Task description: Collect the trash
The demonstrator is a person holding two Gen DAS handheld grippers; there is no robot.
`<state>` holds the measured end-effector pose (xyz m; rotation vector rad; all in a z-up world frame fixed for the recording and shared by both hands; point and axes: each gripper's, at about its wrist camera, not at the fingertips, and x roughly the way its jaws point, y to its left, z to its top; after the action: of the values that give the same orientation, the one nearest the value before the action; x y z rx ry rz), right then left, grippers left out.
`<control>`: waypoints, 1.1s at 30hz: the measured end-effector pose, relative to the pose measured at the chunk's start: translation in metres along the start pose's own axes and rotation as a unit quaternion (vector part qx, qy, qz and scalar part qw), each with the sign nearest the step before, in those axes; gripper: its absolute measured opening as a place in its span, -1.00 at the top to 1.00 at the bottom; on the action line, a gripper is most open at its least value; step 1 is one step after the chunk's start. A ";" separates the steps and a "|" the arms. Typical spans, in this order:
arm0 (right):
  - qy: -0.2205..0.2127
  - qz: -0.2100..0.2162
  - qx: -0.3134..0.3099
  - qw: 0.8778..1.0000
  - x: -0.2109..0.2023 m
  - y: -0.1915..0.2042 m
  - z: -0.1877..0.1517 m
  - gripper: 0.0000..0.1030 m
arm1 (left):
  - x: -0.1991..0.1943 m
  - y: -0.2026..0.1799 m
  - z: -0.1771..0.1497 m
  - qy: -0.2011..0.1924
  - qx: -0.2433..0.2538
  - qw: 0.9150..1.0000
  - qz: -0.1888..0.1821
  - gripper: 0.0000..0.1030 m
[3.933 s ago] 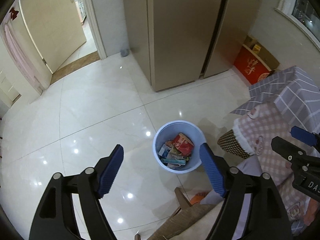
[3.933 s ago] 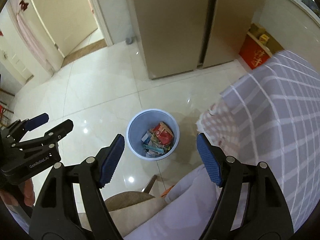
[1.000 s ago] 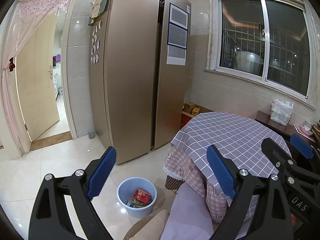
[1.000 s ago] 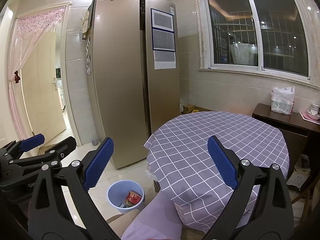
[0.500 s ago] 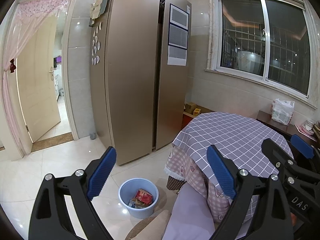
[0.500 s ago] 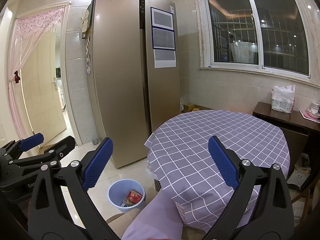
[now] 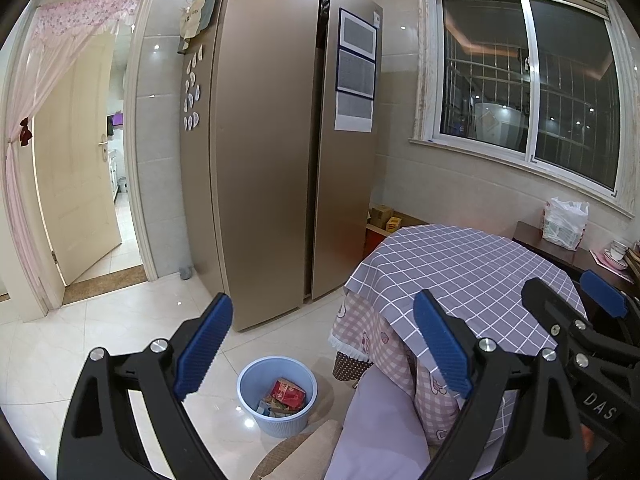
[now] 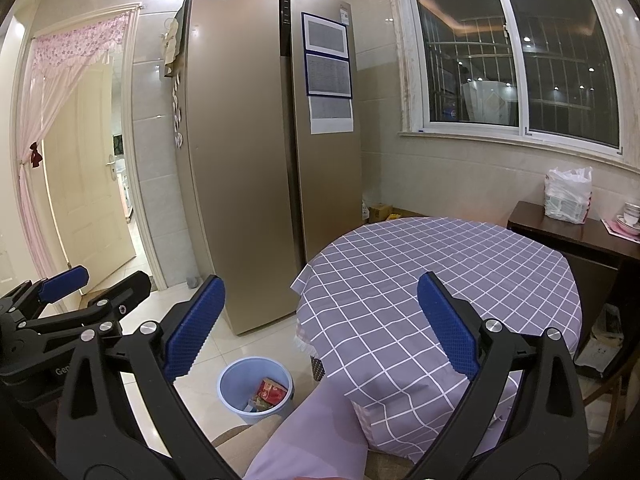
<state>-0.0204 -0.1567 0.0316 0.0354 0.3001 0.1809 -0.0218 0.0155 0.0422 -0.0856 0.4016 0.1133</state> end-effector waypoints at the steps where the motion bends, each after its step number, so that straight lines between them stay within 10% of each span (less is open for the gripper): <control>1: 0.001 0.000 0.000 1.000 0.000 0.000 0.000 -0.85 | 0.000 0.000 0.000 0.000 0.000 1.000 0.000 -0.75; 33: 0.008 -0.001 -0.003 1.000 0.002 0.006 0.000 -0.85 | -0.001 0.005 0.000 0.002 0.004 1.000 0.004 -0.75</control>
<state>-0.0192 -0.1505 0.0312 0.0277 0.3147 0.1800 -0.0233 0.0199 0.0419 -0.0764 0.4070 0.1194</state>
